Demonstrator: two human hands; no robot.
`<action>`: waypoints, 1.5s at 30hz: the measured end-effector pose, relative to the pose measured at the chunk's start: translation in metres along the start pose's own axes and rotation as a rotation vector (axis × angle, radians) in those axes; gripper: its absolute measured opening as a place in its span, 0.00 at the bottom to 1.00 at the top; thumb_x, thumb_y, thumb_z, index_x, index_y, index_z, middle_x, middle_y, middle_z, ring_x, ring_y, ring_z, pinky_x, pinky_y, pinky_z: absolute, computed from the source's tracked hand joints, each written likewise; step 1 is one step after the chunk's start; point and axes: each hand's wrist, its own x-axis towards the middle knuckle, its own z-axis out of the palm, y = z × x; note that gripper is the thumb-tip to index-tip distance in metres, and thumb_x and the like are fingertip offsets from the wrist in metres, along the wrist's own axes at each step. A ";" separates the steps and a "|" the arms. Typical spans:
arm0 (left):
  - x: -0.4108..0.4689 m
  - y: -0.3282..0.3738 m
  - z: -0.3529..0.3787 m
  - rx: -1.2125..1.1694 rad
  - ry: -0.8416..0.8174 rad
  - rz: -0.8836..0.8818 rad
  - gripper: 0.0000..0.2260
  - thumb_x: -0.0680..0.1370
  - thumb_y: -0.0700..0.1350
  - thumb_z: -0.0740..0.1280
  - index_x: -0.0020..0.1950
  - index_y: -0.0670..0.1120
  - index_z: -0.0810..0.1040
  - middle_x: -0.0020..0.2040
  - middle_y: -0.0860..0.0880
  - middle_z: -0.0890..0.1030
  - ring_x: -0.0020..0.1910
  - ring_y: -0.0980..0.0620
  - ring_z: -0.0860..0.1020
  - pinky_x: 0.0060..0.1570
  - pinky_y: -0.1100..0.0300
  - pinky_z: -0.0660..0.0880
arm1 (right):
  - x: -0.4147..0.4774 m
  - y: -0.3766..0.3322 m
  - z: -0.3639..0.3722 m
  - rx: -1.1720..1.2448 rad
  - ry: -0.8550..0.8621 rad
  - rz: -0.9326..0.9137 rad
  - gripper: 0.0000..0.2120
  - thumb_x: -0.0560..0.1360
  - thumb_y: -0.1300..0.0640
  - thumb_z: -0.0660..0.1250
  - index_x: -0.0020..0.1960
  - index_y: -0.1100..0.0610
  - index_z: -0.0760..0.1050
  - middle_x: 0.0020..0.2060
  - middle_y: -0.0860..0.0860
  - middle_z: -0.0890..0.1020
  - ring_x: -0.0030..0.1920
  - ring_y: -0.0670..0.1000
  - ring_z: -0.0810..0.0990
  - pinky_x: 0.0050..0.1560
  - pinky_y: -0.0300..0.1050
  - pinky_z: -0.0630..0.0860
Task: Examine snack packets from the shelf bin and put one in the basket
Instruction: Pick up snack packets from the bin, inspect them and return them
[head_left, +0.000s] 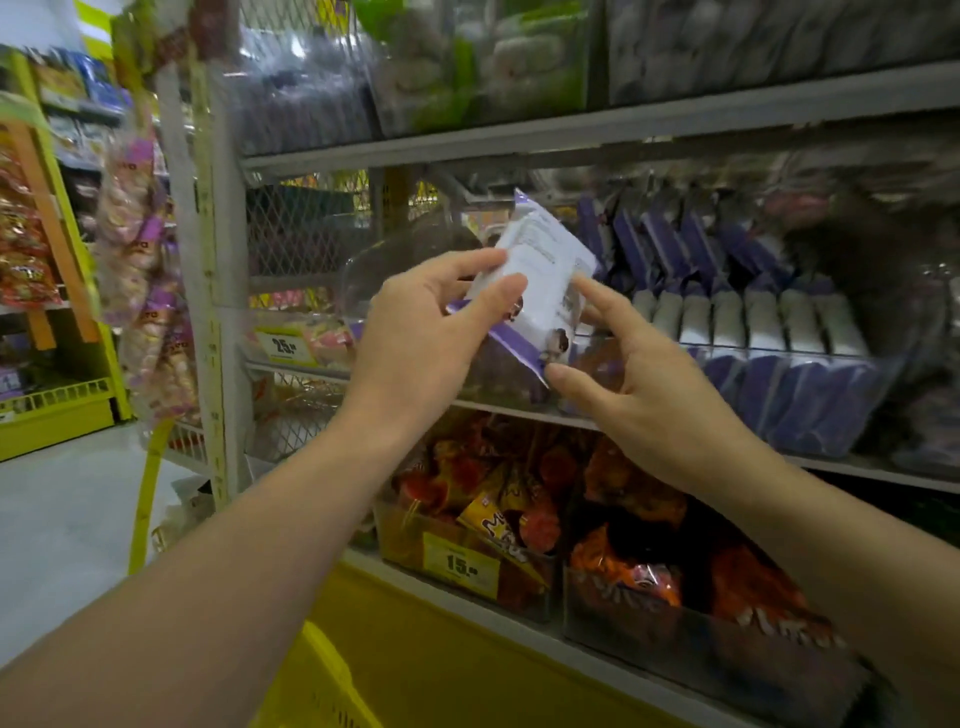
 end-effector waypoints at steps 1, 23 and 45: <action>0.009 0.006 0.004 0.053 -0.001 0.022 0.14 0.77 0.51 0.70 0.61 0.51 0.80 0.49 0.54 0.84 0.44 0.60 0.83 0.43 0.60 0.81 | 0.004 0.000 -0.007 -0.060 -0.011 0.002 0.35 0.74 0.43 0.67 0.77 0.41 0.54 0.62 0.38 0.70 0.52 0.41 0.77 0.54 0.39 0.72; 0.117 0.028 0.086 0.851 -0.529 0.039 0.15 0.79 0.58 0.65 0.57 0.51 0.82 0.52 0.50 0.83 0.52 0.49 0.79 0.49 0.53 0.77 | 0.090 0.054 -0.084 -0.496 -0.616 -0.006 0.13 0.77 0.54 0.67 0.60 0.44 0.79 0.51 0.39 0.81 0.47 0.38 0.78 0.46 0.31 0.73; 0.113 -0.036 0.085 0.748 -0.530 0.393 0.23 0.78 0.65 0.55 0.71 0.60 0.67 0.68 0.58 0.73 0.66 0.57 0.70 0.62 0.58 0.67 | 0.099 0.061 -0.080 -0.555 -0.701 -0.154 0.10 0.78 0.53 0.64 0.58 0.45 0.78 0.49 0.43 0.78 0.45 0.42 0.76 0.45 0.35 0.73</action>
